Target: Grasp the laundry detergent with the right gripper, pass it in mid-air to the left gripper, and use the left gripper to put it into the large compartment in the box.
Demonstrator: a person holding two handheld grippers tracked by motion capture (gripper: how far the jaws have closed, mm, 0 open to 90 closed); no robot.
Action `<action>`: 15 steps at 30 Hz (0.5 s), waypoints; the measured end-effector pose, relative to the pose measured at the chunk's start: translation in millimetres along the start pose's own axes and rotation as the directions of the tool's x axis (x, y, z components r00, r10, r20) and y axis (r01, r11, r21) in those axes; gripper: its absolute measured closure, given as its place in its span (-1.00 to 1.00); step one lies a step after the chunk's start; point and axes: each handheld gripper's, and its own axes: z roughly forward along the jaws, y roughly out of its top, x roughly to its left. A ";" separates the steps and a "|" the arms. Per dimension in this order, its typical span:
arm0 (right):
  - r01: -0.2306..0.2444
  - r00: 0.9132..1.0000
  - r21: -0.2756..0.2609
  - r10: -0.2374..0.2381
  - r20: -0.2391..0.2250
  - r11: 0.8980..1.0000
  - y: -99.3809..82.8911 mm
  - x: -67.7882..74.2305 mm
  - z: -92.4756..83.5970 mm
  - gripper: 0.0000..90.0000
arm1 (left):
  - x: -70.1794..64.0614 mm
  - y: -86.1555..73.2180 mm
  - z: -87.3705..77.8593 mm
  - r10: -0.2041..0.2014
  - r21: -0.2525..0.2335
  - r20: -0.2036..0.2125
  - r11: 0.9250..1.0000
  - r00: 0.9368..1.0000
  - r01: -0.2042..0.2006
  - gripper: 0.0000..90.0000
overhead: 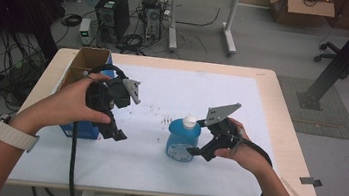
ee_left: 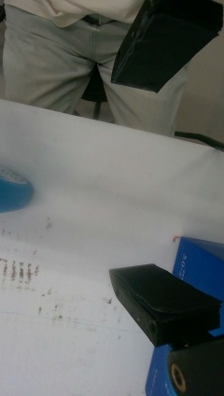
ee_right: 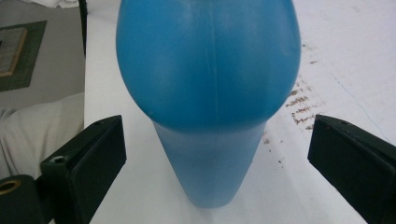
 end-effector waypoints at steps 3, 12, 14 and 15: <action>-0.006 1.000 -0.009 0.006 -0.006 1.000 -1.5 -0.1 1.2 -0.91 | -0.2 -0.4 -0.2 -0.001 -0.002 -0.002 1.000 1.000 0.001 -0.83; -0.009 1.000 -0.010 0.009 -0.011 1.000 -3.8 0.1 7.9 -0.92 | 0.4 -0.9 -0.2 -0.001 -0.004 -0.002 1.000 1.000 0.001 -0.83; -0.012 1.000 -0.010 0.012 -0.011 1.000 -3.8 0.2 9.2 -0.92 | 0.5 -0.8 -0.2 -0.001 -0.004 -0.001 1.000 1.000 0.001 -0.83; -0.012 1.000 -0.010 0.012 -0.011 1.000 -3.8 0.2 9.2 -0.92 | 0.5 -0.8 -0.2 -0.001 -0.004 -0.001 1.000 1.000 0.001 -0.83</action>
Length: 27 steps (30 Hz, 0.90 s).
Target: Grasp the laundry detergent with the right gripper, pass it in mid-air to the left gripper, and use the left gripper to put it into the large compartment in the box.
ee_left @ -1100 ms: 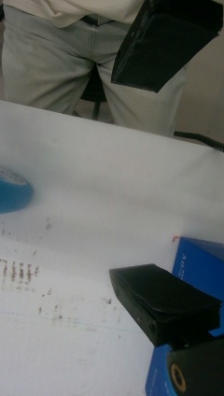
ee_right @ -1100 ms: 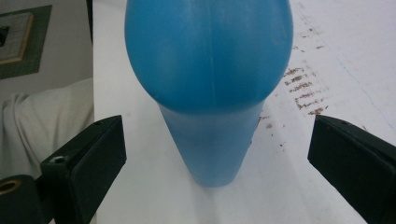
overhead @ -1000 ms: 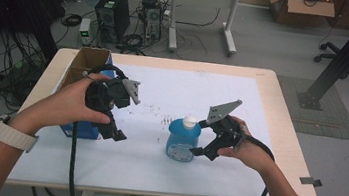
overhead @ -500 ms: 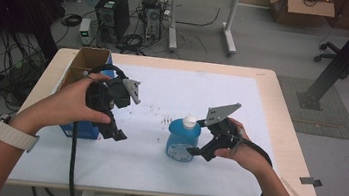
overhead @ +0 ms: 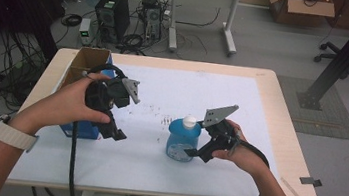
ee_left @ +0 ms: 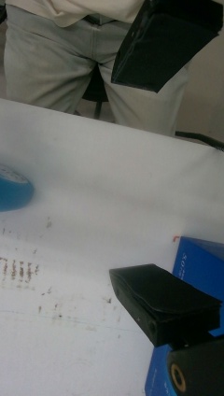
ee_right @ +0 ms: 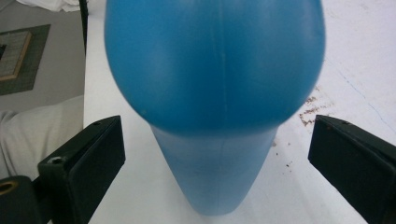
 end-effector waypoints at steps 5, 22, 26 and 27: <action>0.000 1.000 -0.006 0.000 -0.004 1.000 -0.4 -0.2 4.4 -0.92 | 0.2 0.4 0.0 -0.002 0.002 0.001 1.000 1.000 0.002 -0.83; 0.002 1.000 -0.037 -0.002 -0.006 0.999 -2.7 1.1 14.4 -0.87 | 0.5 0.0 -0.2 -0.002 0.002 0.001 1.000 1.000 0.002 -0.83; -0.001 1.000 -0.043 0.000 -0.007 0.999 -3.5 0.6 15.6 -0.85 | 0.7 0.1 0.3 -0.004 0.000 0.002 1.000 1.000 0.004 -0.83; -0.001 1.000 -0.046 0.000 -0.007 0.999 -3.8 0.5 16.0 -0.84 | 0.9 0.2 0.2 -0.003 0.001 0.002 1.000 1.000 0.003 -0.83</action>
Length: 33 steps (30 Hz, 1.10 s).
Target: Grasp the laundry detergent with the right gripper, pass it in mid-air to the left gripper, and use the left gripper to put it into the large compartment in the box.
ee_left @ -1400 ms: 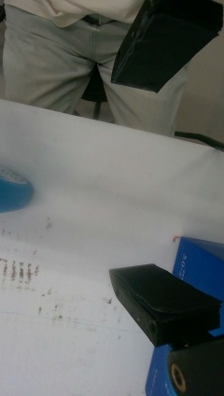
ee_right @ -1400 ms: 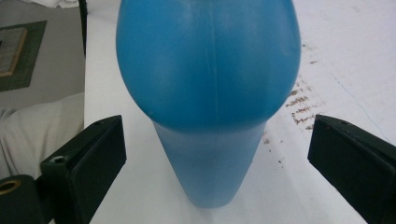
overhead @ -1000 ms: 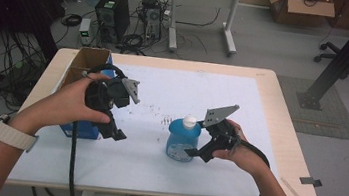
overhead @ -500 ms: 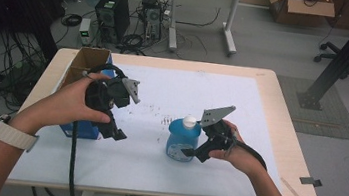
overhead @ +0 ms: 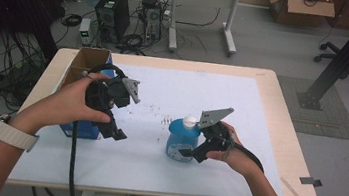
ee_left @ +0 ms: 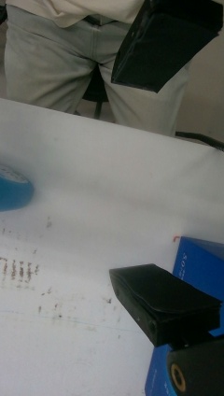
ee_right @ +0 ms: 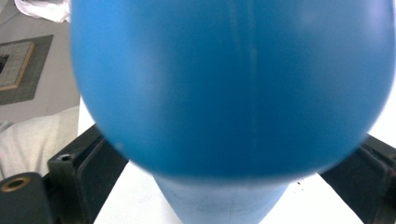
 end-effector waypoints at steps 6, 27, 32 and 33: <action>0.010 1.000 -0.014 -0.010 0.000 1.000 0.5 1.1 1.8 -0.74 | 0.0 -0.1 0.1 -0.002 -0.001 0.001 1.000 1.000 0.002 -0.83; 0.006 1.000 -0.031 -0.006 0.000 0.999 -3.9 1.4 0.8 -0.46 | -0.4 -1.3 -0.7 -0.003 -0.006 -0.001 1.000 1.000 0.003 -0.82; 0.010 1.000 -0.033 -0.010 0.002 0.999 -4.0 1.1 1.3 -0.42 | -0.4 -1.6 -1.1 -0.004 -0.005 -0.002 1.000 1.000 0.004 -0.82; 0.010 1.000 -0.032 -0.010 0.002 0.999 -4.1 1.2 1.6 -0.40 | -0.5 -1.6 -1.0 -0.004 -0.006 -0.002 1.000 1.000 0.004 -0.82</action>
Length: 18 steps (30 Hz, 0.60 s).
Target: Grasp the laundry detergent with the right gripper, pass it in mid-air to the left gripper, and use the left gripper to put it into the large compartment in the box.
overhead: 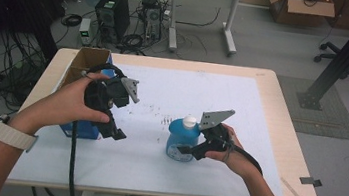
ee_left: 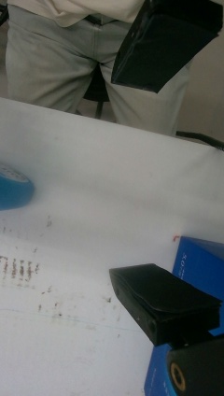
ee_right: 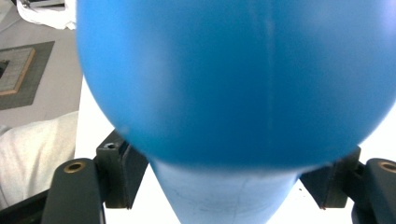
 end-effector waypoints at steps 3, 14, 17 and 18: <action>0.006 1.000 -0.001 -0.006 -0.002 1.000 0.0 0.3 0.4 -0.35 | -0.2 0.3 0.1 0.000 0.002 0.001 1.000 1.000 0.000 -0.82; 0.011 1.000 -0.007 -0.011 -0.006 1.000 -2.1 0.8 1.6 -0.18 | 0.0 1.3 1.1 0.002 0.004 0.001 1.000 1.000 -0.002 -0.82; 0.014 1.000 -0.009 -0.014 -0.004 1.000 -2.7 1.0 1.8 -0.14 | 0.1 1.4 1.3 0.000 0.003 0.001 1.000 1.000 0.000 -0.82; 0.015 1.000 -0.013 -0.015 -0.001 1.000 -3.2 0.8 1.9 -0.11 | 0.3 1.3 1.2 0.001 0.002 0.002 1.000 1.000 -0.001 -0.82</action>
